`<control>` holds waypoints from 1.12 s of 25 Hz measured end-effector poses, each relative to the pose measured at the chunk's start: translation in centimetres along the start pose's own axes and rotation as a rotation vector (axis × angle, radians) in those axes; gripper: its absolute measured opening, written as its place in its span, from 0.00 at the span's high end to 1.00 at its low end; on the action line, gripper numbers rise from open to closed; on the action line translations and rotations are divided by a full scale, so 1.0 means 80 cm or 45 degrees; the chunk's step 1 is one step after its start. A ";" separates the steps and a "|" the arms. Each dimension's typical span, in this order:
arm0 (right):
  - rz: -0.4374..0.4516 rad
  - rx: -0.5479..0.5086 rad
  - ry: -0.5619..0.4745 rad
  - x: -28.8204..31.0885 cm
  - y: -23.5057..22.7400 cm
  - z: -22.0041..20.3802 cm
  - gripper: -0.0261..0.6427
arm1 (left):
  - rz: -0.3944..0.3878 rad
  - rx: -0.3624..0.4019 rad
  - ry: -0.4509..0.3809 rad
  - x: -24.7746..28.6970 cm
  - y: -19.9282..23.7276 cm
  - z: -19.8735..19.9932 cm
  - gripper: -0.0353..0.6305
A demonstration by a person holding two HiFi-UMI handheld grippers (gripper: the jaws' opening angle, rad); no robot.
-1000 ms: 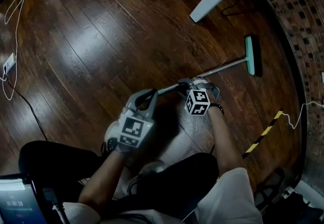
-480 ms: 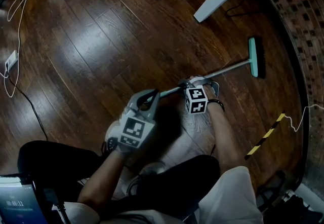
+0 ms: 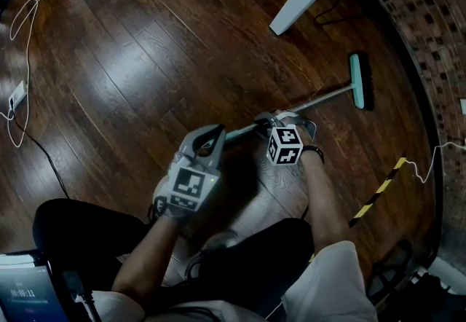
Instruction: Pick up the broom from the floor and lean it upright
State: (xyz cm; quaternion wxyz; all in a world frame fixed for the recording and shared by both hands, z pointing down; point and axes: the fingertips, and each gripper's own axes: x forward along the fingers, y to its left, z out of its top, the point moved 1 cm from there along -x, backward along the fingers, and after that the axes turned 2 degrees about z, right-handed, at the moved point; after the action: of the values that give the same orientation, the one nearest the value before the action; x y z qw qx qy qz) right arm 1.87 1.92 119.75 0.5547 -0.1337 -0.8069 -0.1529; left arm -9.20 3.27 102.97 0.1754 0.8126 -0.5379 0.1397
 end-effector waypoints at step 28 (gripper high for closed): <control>-0.627 1.198 -0.234 -0.540 -0.007 0.098 0.83 | -0.294 0.056 -0.153 -0.222 -0.108 0.583 0.95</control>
State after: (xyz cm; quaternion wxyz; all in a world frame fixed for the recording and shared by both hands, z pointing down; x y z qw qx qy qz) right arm 10.01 2.50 76.64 0.4293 0.3097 -0.8410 0.1118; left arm -6.24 0.74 52.46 0.1398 0.8797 -0.4471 0.0815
